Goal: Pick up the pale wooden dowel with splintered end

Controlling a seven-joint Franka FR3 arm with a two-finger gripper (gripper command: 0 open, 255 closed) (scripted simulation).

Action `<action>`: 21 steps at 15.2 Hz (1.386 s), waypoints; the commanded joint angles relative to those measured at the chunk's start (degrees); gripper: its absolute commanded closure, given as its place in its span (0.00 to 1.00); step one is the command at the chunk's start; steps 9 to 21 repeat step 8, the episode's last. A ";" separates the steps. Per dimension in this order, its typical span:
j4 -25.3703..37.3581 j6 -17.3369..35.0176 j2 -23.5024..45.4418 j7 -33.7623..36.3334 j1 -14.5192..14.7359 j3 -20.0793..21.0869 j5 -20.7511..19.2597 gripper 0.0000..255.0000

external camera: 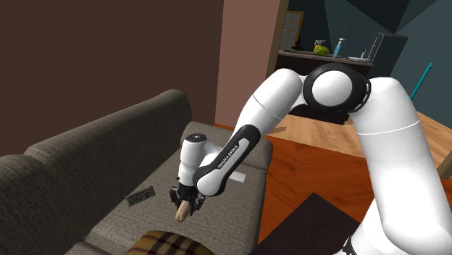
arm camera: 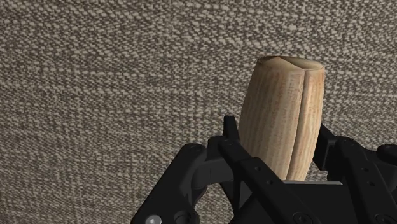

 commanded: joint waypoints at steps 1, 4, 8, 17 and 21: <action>-0.45 -0.93 -1.34 -0.34 -0.56 0.68 0.53 1.00; -0.97 -2.45 -3.36 -0.87 -1.39 1.73 1.43 1.00; -1.28 -3.57 -4.78 -1.28 -1.98 2.47 2.13 1.00; -1.28 -3.57 -4.78 -1.28 -1.98 2.47 2.13 1.00; -1.28 -3.57 -4.78 -1.28 -1.98 2.47 2.13 1.00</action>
